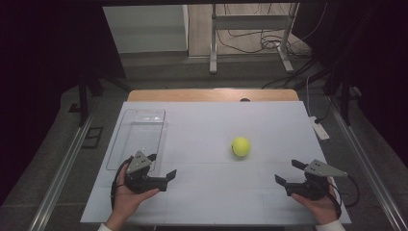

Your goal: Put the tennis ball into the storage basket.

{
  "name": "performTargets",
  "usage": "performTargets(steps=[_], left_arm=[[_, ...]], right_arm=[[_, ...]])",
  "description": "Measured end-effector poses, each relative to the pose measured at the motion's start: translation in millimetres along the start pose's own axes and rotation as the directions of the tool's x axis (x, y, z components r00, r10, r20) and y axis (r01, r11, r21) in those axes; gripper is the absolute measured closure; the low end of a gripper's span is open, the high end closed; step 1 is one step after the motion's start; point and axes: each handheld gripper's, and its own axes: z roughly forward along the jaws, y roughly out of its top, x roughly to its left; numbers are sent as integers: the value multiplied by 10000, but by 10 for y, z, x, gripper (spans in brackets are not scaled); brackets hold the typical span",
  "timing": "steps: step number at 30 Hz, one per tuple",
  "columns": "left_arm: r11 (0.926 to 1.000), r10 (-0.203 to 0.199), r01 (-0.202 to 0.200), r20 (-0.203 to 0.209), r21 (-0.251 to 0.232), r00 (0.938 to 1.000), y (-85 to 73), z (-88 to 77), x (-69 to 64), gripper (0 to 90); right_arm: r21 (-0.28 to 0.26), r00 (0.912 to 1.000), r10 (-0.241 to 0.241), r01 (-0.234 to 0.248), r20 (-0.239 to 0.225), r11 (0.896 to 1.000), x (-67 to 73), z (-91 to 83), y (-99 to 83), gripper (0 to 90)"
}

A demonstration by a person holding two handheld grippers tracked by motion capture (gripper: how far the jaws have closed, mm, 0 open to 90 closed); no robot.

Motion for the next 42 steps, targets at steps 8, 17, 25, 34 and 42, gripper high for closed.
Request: performTargets(steps=[8,17,25,34,42], left_arm=[[10000,70,-70,25,24,10000,71,53,-25,64],[9997,259,-259,136,3,9996,182,97,-73,64],[9997,220,-222,190,87,9996,223,132,-56,64],[9995,292,-295,324,92,9990,316,197,-82,64],[9990,386,-396,496,202,9980,389,282,-118,64]], right_arm=[[-6,10000,57,-57,21,10000,-13,-4,-2,123],[-2,10000,33,-33,7,10000,-8,-7,-4,123],[-16,10000,63,-63,2,10000,-15,-5,-10,123],[16,10000,65,-65,-10,10000,-11,1,-11,123],[23,10000,66,-66,-26,10000,-11,1,-15,123]])
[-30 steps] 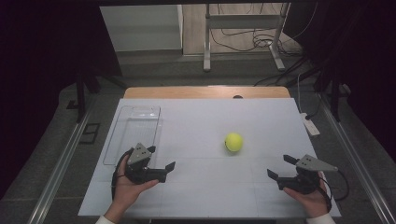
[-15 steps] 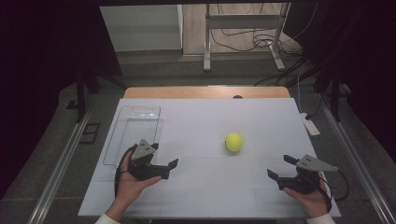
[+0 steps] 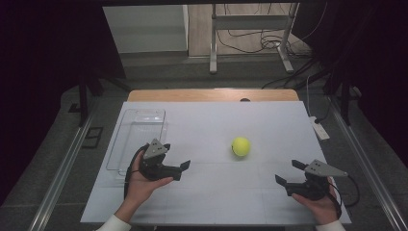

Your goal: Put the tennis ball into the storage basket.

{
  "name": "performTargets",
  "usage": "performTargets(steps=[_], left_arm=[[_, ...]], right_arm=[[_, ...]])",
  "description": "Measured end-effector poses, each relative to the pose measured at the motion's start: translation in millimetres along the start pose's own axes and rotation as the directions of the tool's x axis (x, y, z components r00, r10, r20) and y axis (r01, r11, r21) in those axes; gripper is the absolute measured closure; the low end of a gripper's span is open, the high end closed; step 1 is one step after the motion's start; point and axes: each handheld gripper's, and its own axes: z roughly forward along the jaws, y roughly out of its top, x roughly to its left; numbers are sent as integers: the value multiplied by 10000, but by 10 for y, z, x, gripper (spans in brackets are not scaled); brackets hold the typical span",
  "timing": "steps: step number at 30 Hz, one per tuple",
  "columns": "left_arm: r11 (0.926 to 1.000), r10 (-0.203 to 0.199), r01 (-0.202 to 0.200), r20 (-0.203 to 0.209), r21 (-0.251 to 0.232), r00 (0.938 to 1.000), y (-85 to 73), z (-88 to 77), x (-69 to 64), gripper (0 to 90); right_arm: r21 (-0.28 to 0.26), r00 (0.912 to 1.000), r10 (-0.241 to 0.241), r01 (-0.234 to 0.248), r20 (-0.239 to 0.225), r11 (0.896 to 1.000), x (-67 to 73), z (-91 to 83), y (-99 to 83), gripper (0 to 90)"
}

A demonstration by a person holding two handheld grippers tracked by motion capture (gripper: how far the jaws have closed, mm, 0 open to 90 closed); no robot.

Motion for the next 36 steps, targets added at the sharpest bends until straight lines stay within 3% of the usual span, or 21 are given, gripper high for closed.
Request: performTargets(steps=[36], left_arm=[[9994,230,-240,404,257,9989,209,269,-56,65]], right_arm=[[90,10000,-29,29,13,10000,-6,17,-11,124]])
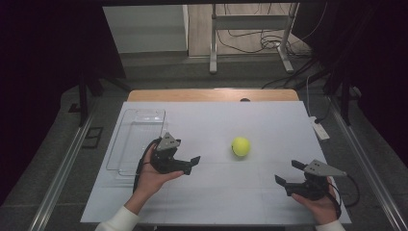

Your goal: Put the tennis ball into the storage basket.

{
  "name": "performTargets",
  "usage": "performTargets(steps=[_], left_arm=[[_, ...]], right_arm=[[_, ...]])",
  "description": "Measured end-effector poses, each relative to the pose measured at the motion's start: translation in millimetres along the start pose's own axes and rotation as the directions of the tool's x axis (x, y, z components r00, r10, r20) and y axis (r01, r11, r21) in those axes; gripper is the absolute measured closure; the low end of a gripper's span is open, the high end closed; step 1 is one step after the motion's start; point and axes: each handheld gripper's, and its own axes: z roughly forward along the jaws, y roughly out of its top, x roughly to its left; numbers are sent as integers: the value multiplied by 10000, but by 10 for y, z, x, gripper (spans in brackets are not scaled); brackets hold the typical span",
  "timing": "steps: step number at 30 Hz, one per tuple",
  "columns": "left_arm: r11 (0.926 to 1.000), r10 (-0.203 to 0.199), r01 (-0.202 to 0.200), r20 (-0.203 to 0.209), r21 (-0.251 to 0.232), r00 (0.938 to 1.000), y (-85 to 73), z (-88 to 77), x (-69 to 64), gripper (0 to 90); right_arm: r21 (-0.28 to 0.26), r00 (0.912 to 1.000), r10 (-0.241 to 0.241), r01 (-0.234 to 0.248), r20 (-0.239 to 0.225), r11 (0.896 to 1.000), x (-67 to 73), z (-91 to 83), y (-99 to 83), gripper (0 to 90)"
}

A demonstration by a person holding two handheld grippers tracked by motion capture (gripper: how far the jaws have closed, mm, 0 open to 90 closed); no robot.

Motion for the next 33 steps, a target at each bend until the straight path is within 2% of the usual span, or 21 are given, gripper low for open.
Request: performTargets(steps=[22,33], left_arm=[[9997,230,-229,331,-37,9992,137,103,-81,65],[9998,216,-215,450,-32,9988,191,160,-88,65]], right_arm=[[-14,10000,17,-17,45,10000,-5,-2,-4,124],[-6,10000,29,-29,41,10000,-7,2,-6,124]])
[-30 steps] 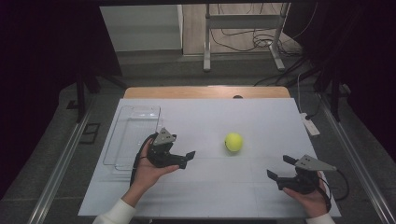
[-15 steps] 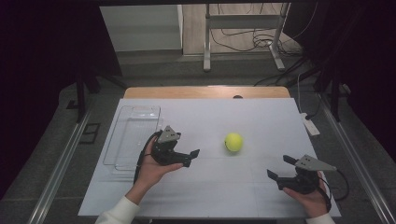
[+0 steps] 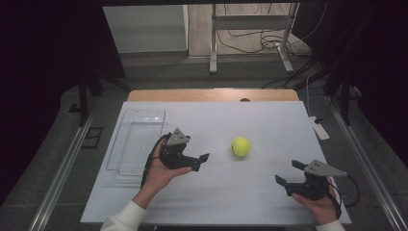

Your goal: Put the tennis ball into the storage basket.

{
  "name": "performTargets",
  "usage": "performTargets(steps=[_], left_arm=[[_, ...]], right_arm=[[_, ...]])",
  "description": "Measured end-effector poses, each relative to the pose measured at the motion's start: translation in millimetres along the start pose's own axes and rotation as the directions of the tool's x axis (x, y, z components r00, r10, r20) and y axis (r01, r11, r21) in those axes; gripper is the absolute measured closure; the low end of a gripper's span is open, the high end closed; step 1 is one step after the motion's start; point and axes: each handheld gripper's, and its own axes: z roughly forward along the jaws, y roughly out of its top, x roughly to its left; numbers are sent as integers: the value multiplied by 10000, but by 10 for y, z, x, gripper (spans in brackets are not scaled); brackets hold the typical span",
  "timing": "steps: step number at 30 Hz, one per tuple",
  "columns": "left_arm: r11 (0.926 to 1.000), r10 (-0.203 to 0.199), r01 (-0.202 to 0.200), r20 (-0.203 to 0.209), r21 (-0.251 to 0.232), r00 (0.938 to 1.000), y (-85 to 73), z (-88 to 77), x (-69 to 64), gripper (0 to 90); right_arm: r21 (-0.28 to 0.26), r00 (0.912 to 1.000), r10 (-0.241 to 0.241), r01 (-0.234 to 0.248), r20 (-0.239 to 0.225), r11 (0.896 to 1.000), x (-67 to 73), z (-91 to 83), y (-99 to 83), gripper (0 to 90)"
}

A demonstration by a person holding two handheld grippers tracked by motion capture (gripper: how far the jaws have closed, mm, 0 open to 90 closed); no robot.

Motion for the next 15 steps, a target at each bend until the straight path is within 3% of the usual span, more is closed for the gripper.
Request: performTargets(steps=[15], left_arm=[[9999,123,-124,165,64,9998,92,122,-45,66]], right_arm=[[41,10000,-44,44,-6,10000,-6,5,-6,124]])
